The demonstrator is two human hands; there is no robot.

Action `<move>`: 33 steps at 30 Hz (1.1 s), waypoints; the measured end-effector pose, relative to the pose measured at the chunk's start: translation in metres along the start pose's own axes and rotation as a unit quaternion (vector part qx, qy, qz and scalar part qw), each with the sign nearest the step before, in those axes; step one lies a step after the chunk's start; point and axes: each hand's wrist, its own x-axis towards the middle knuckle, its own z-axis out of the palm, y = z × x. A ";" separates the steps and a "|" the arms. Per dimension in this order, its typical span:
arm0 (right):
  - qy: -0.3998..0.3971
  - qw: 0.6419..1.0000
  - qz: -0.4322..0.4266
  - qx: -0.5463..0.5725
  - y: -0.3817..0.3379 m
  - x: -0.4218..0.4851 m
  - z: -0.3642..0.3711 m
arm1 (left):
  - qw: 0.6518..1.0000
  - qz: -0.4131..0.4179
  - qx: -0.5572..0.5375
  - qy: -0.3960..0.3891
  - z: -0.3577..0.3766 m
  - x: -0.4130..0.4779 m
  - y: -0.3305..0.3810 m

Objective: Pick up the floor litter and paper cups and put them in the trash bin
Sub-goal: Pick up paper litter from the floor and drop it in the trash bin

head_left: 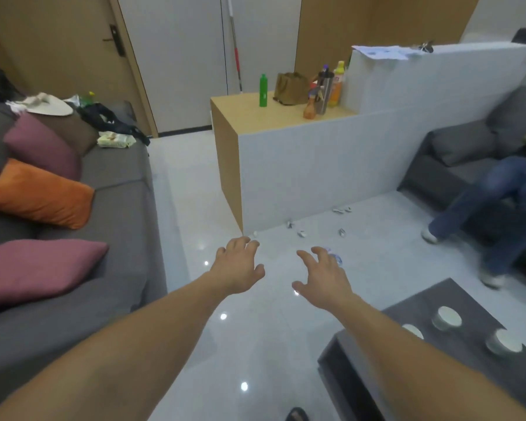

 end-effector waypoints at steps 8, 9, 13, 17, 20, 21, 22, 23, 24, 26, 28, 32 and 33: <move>-0.016 1.000 -0.002 -0.012 0.051 0.140 -0.037 | 1.000 -0.009 -0.006 -0.026 -0.004 0.145 0.005; -0.018 1.000 -0.001 -0.010 0.056 0.158 -0.038 | 0.999 -0.011 -0.009 -0.029 -0.003 0.166 0.002; -0.030 0.999 0.017 -0.015 0.073 0.240 -0.039 | 0.999 0.011 -0.019 -0.033 0.000 0.258 -0.009; -0.041 0.998 0.038 -0.017 0.085 0.320 -0.042 | 0.999 0.025 -0.021 -0.043 -0.004 0.353 -0.021; -0.031 0.998 0.059 -0.010 0.097 0.374 -0.052 | 0.997 0.050 -0.021 -0.054 -0.013 0.417 -0.024; -0.030 0.997 0.066 -0.007 0.101 0.390 -0.054 | 0.997 0.058 -0.017 -0.056 -0.015 0.436 -0.025; -0.033 0.997 0.070 -0.002 0.104 0.405 -0.056 | 0.996 0.060 -0.019 -0.058 -0.016 0.453 -0.026; -0.039 0.997 0.073 0.001 0.108 0.419 -0.057 | 0.996 0.060 -0.020 -0.062 -0.016 0.469 -0.026; -0.044 0.996 0.077 0.005 0.113 0.433 -0.058 | 0.996 0.061 -0.017 -0.067 -0.015 0.485 -0.026; -0.046 0.996 0.080 0.013 0.125 0.462 -0.057 | 0.995 0.063 -0.008 -0.078 -0.013 0.516 -0.024; -0.054 0.995 0.079 0.020 0.141 0.495 -0.055 | 0.994 0.057 -0.008 -0.089 -0.008 0.548 -0.022; -0.100 0.992 0.066 0.030 0.180 0.563 -0.037 | 0.993 0.023 -0.014 -0.117 0.016 0.609 -0.014; -0.110 0.991 0.061 0.034 0.191 0.581 -0.031 | 0.992 0.009 -0.015 -0.124 0.024 0.624 -0.013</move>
